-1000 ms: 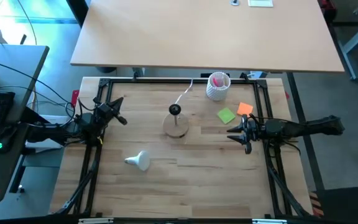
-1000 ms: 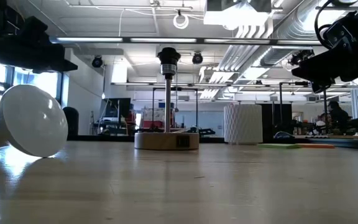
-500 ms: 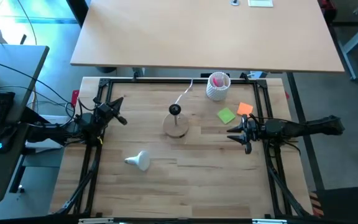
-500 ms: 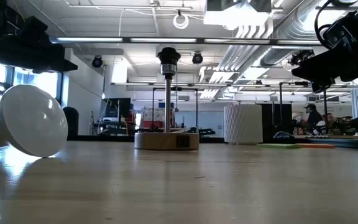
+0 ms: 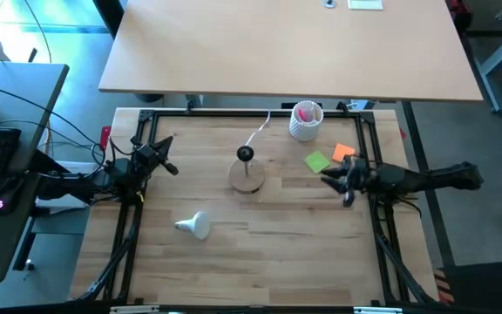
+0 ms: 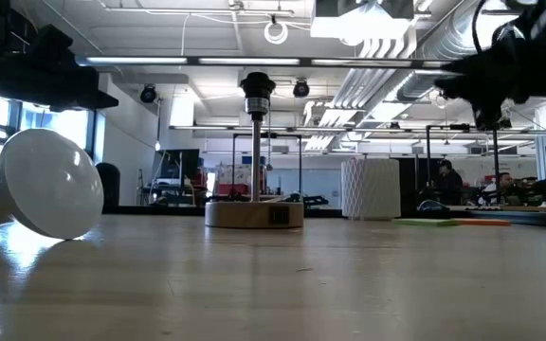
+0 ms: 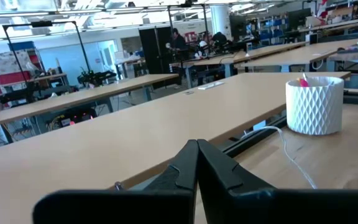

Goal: Screw lightbulb
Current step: Insert the white lightbulb into the brown lamp

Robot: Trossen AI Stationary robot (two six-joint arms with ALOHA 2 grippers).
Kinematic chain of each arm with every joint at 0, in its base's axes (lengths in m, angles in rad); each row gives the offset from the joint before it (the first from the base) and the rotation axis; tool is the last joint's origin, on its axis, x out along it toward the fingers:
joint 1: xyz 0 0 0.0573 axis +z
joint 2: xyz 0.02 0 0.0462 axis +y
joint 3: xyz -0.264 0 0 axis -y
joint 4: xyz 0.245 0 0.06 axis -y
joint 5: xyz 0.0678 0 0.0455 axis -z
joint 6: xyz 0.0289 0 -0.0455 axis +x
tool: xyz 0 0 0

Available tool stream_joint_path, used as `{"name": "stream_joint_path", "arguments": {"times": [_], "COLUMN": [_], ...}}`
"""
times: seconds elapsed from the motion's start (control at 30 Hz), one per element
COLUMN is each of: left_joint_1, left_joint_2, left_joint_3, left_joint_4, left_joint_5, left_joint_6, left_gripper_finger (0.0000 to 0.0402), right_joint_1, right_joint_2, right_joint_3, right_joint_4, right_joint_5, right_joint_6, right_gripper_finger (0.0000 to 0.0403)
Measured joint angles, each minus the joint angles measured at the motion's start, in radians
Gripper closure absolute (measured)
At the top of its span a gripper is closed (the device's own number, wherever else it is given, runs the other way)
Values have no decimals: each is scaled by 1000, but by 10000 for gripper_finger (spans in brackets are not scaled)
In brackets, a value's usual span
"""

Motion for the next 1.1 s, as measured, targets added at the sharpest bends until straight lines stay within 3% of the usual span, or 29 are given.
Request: {"name": "stream_joint_path", "arguments": {"times": [0.1,0.27,0.5,0.7,0.83,1.0,1.1], "left_joint_1": [0,0,0,0,0,0,0], "left_joint_2": [0,0,0,0,0,0,0], "left_joint_3": [0,0,0,0,0,0,0], "left_joint_4": [0,0,0,0,0,1,1], "left_joint_5": [0,0,0,0,0,0,0], "left_joint_6": [0,0,0,0,0,0,0], "left_gripper_finger": [401,400,401,400,401,401,401], "right_joint_1": [-8,-9,-11,-41,-62,-117,-178], "right_joint_2": [15,95,368,626,760,875,954], "right_joint_3": [0,1,108,284,421,609,696], "right_joint_4": [240,518,649,642,572,241,34], "right_joint_5": [85,-107,-141,-113,-129,-151,-250], "right_joint_6": [143,-33,-248,-358,-325,-302,-276], "right_gripper_finger": [279,279,279,279,279,279,279]}}
